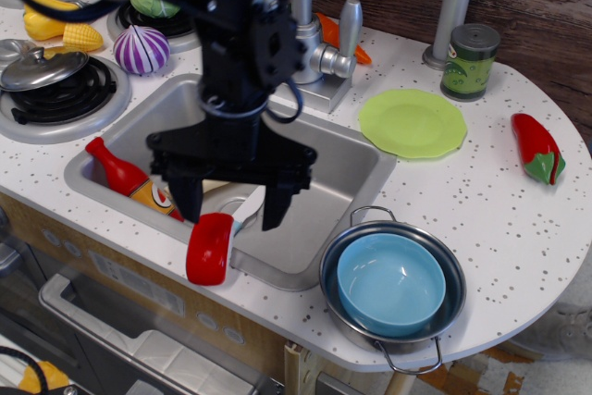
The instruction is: Put sushi on plate
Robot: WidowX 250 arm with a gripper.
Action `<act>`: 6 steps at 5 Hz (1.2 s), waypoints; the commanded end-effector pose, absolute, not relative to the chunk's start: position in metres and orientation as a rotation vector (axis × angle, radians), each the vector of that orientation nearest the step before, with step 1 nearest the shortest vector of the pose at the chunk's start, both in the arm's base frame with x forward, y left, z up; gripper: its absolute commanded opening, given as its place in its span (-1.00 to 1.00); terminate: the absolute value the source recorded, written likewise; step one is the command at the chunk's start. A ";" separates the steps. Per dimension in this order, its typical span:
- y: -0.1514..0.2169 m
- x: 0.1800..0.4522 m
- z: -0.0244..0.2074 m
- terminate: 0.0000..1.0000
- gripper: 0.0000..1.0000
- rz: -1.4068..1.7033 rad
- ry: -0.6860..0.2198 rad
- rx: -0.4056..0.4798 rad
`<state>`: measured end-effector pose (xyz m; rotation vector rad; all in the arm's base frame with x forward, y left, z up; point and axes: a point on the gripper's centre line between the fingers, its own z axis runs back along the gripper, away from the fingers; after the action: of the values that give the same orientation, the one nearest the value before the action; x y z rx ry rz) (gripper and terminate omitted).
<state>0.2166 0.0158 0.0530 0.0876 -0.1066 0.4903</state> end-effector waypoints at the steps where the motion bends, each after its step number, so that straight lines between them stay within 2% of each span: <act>1: 0.033 0.218 0.046 -1.00 1.00 0.477 -0.133 0.044; 2: 0.040 0.219 0.036 -1.00 1.00 0.455 -0.154 0.043; 3: 0.040 0.220 0.030 -1.00 1.00 0.441 -0.139 0.073; 6: 0.044 0.218 0.016 -1.00 1.00 0.402 -0.123 0.065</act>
<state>0.2157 0.0410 0.0100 0.0642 -0.1179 0.4030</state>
